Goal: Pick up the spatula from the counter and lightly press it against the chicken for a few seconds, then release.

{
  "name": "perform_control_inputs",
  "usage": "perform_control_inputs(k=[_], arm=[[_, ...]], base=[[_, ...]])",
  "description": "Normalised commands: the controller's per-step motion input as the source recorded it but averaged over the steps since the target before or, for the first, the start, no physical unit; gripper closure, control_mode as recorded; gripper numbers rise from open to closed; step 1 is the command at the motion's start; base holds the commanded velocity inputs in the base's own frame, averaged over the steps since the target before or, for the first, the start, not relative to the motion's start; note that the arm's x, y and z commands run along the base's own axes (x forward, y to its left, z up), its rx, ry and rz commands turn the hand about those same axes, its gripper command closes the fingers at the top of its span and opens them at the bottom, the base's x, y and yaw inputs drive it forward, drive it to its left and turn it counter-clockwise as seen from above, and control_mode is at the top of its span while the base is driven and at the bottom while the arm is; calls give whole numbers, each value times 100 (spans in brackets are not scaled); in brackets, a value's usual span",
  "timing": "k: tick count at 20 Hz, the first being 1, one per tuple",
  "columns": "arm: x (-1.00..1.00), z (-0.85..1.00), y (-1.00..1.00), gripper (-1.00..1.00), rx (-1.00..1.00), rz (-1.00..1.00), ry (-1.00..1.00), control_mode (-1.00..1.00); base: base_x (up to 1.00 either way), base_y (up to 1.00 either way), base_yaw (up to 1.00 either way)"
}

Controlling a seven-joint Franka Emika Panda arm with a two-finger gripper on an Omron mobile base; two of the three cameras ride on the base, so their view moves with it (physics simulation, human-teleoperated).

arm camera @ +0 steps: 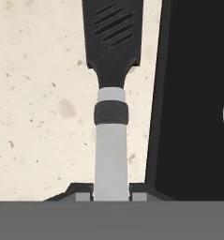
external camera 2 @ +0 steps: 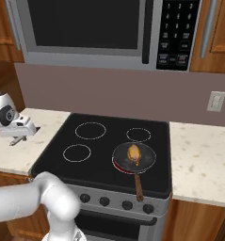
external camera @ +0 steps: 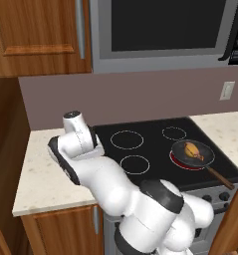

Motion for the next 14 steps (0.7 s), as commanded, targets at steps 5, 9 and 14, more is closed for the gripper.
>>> perform_control_inputs(k=[5,9,14], arm=[[-21,14,-73,100,0,4,-8,-100],[-31,18,-72,100,0,3,-12,-100],[-29,49,-75,100,0,2,-13,-100]], base=[[0,0,0],[0,0,0],[0,0,0]])
